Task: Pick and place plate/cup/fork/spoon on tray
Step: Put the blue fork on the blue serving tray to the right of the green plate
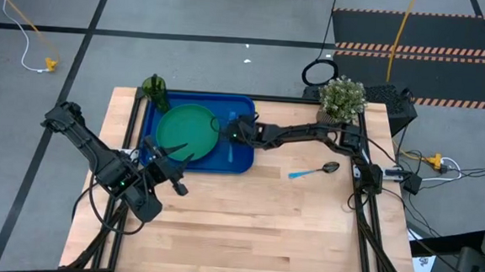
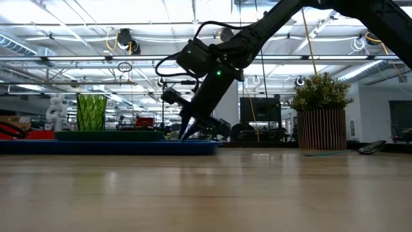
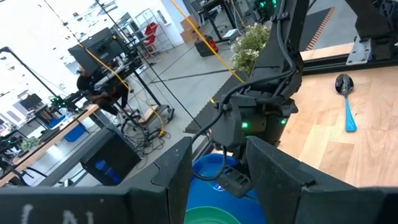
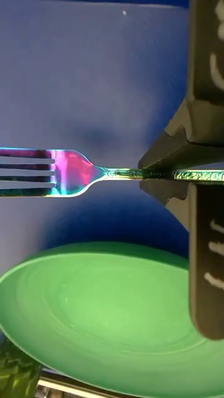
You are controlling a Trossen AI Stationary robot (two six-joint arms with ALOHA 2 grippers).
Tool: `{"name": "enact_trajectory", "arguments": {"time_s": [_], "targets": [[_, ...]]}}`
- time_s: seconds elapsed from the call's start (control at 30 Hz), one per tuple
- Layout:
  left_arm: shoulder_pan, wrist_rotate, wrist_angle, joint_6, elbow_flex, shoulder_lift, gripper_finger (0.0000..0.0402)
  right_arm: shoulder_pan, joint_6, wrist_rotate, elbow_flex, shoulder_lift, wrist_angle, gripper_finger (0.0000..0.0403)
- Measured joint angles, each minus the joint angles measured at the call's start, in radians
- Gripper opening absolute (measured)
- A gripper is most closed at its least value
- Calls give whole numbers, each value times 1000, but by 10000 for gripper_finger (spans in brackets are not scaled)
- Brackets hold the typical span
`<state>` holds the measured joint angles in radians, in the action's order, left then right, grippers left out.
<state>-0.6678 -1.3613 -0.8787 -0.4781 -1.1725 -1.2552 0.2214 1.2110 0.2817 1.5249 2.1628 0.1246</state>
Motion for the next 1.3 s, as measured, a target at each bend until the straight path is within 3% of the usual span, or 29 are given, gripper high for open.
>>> {"name": "enact_trajectory", "arguments": {"time_s": [0.5,0.7,1.1,1.3], "targets": [[0,1,17,4,0,0,156,12,-4,-73,0,45,-30,6],[0,3,16,3,0,0,156,12,0,-21,0,43,-41,26],[0,3,16,1,0,0,156,13,-2,-22,0,41,-46,35],[0,5,16,-1,0,0,156,13,-87,-38,-1,4,-42,36]]}}
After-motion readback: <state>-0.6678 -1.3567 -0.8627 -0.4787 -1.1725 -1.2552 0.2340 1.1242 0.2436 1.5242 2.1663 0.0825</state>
